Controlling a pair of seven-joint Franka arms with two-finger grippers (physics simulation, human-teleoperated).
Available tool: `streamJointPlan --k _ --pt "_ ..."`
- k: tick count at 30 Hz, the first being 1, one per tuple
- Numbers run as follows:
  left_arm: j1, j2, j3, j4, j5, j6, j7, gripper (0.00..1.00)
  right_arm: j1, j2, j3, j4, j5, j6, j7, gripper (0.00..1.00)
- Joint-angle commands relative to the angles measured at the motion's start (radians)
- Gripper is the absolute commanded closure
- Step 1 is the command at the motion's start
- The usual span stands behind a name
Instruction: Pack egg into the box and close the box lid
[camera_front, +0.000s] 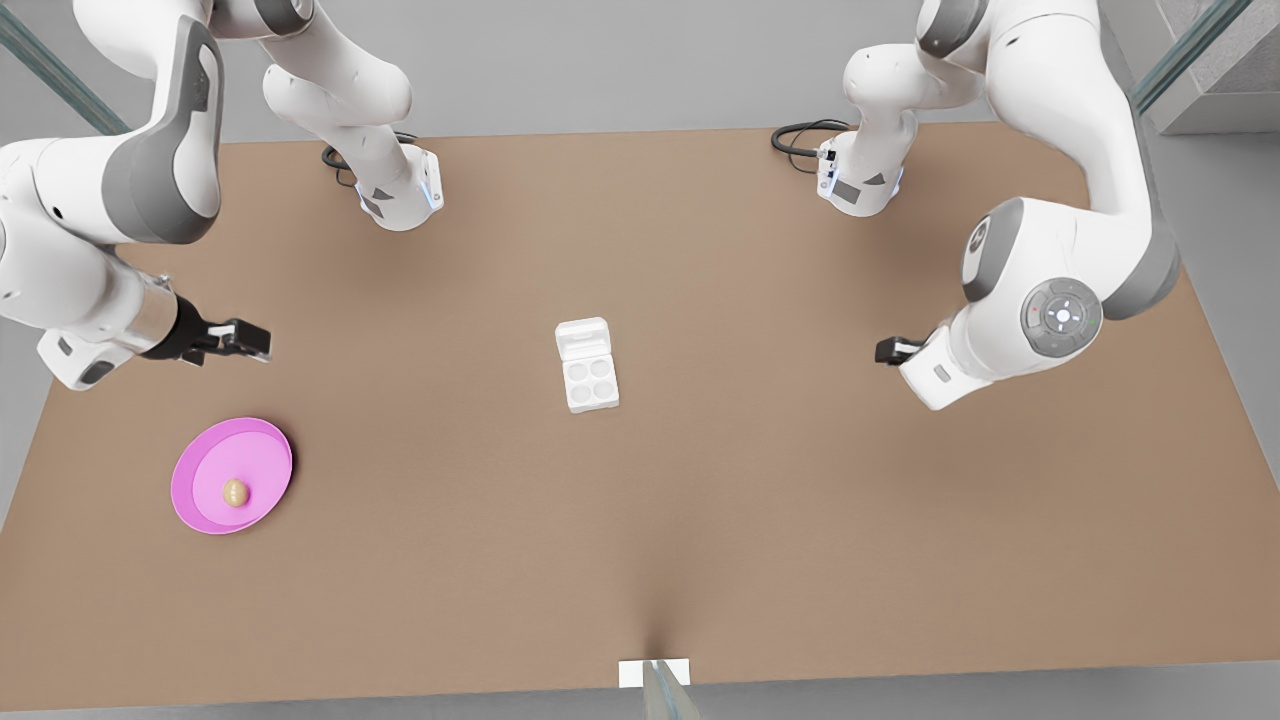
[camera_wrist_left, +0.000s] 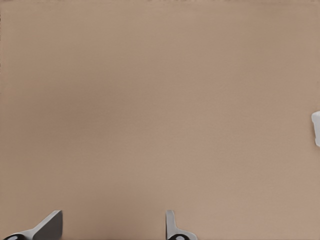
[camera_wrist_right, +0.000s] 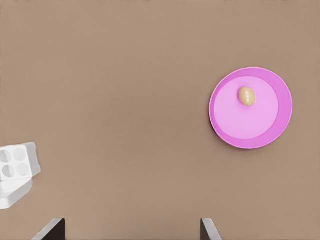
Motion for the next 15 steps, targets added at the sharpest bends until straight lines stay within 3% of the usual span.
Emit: streamJointPlan --k 1,7,15 --pt "0.0 0.001 -0.002 0.002 0.004 0.074 -0.089 0.0 0.0 -0.001 0.0 0.0 0.001 0.086 -0.014 0.0" --pt "0.038 0.042 -0.01 -0.03 -0.008 0.056 -0.101 0.0 -0.055 0.108 -0.014 0.011 -0.022 0.094 -0.025 0.0" --pt "0.037 0.047 -0.01 -0.042 0.004 0.037 -0.136 0.0 -0.143 0.383 -0.006 0.012 -0.077 0.476 -0.149 0.0"
